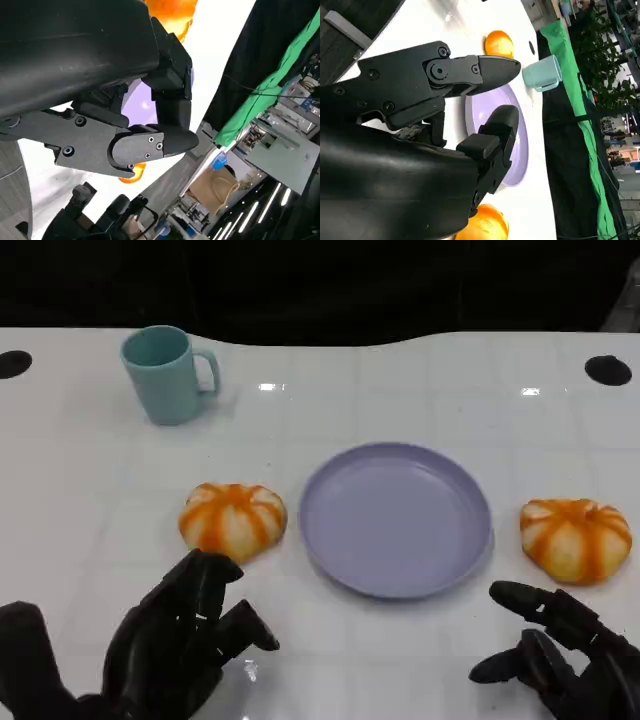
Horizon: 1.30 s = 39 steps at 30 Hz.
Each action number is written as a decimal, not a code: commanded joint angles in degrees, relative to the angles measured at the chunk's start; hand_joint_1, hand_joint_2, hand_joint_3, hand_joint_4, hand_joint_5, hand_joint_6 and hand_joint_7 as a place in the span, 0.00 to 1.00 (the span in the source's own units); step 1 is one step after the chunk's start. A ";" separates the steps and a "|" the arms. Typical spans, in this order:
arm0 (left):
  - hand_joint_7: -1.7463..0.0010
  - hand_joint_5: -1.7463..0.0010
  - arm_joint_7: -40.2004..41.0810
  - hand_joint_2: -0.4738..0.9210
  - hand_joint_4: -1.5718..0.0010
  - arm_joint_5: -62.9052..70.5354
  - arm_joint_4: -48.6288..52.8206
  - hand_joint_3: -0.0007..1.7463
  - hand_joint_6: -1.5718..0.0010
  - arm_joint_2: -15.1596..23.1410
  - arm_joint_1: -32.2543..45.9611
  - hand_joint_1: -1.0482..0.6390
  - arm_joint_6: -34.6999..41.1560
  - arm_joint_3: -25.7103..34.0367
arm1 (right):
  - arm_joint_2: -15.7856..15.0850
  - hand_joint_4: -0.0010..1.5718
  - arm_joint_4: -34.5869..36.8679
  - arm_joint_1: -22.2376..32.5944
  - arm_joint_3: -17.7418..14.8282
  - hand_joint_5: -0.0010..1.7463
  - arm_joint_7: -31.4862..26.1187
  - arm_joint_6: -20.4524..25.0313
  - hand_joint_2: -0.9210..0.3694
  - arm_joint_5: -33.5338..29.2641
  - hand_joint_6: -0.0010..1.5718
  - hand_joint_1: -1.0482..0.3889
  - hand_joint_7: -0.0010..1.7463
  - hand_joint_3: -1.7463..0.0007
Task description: Grasp the bread from the table and place it into the plate.
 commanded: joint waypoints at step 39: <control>1.00 0.88 5.07 0.89 1.00 70.71 6.89 0.00 0.89 31.28 -19.11 0.28 -36.93 -16.48 | -0.37 0.48 0.00 -0.63 -1.09 0.64 -0.35 0.89 0.00 0.49 0.54 0.20 0.34 0.84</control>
